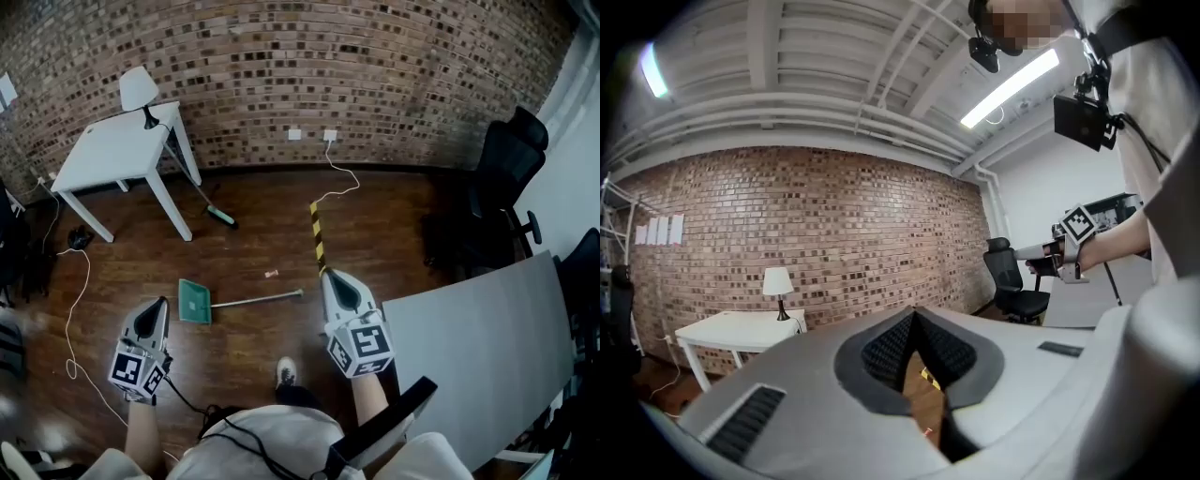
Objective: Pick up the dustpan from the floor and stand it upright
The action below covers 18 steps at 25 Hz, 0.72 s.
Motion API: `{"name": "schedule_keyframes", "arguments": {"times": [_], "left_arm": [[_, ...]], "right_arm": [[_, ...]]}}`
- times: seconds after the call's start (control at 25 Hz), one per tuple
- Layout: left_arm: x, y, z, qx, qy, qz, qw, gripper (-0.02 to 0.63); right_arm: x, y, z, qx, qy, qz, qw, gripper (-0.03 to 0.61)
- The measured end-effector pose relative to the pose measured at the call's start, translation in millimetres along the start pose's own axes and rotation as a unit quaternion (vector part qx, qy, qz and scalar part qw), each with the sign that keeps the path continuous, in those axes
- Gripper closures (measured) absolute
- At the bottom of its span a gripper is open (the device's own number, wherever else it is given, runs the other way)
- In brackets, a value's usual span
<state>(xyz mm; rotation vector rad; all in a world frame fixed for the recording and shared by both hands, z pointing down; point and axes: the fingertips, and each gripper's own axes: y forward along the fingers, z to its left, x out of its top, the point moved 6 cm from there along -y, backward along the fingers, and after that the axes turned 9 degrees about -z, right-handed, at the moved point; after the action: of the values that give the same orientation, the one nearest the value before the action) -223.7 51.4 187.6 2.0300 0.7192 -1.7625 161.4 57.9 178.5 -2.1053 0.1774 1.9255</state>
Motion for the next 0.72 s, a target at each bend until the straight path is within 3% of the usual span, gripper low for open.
{"name": "schedule_keyframes", "arguments": {"times": [0.12, 0.36, 0.72], "left_arm": [[-1, 22, 2, 0.000, -0.002, 0.002, 1.0000, 0.615], [-11, 41, 21, 0.004, -0.009, 0.010, 0.9999, 0.615], [-22, 54, 55, -0.001, -0.020, 0.014, 0.9997, 0.616]], "right_arm": [[-6, 19, -20, 0.003, 0.005, 0.005, 1.000, 0.581], [-17, 47, -11, 0.017, 0.010, 0.000, 1.000, 0.581], [-24, 66, 6, -0.014, 0.012, 0.000, 1.000, 0.581]]}}
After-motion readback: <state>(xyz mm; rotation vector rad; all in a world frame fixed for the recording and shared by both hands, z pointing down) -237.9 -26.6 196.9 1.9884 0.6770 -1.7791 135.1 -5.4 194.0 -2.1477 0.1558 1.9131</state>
